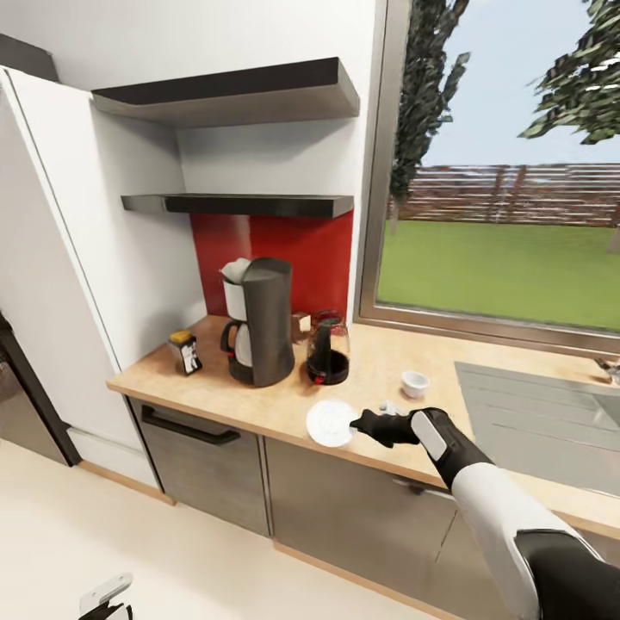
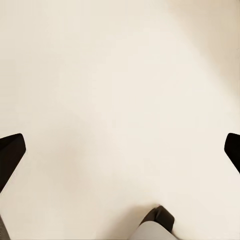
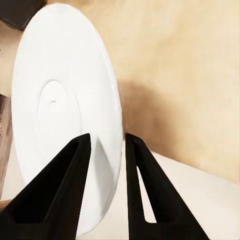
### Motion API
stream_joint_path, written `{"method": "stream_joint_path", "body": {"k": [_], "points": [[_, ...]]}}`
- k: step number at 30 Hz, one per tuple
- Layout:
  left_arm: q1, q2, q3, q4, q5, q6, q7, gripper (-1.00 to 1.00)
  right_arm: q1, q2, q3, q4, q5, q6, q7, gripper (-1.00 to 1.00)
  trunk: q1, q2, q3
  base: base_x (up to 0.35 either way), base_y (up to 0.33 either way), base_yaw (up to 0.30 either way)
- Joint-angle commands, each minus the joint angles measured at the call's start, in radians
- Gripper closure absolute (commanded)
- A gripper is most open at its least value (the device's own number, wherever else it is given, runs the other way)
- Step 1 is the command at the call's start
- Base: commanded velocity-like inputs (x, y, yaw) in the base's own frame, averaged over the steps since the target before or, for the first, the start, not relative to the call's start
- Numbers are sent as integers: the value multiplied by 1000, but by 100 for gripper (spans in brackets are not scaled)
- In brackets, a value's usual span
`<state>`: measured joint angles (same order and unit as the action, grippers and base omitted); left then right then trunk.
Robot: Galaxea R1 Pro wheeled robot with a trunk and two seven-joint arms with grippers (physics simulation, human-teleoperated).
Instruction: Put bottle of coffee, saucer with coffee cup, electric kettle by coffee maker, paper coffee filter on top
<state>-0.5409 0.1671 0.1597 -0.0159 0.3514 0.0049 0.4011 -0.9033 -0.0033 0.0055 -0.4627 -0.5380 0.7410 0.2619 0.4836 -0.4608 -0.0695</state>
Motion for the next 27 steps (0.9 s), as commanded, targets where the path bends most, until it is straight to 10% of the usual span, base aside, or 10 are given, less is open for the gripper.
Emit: {"method": "stream_joint_path", "body": {"k": [1,27], "points": [[-1,0,8,-1,-2,1,3,-100,-1,0,-8,-1,0,3,-1,100,1,-2,-2,126,347,0],[13,-1,8,-1,-2,4,7,-100,-1,0,-24,75,0,1,-7,100,1,-2,-2,196,85,0]]}}
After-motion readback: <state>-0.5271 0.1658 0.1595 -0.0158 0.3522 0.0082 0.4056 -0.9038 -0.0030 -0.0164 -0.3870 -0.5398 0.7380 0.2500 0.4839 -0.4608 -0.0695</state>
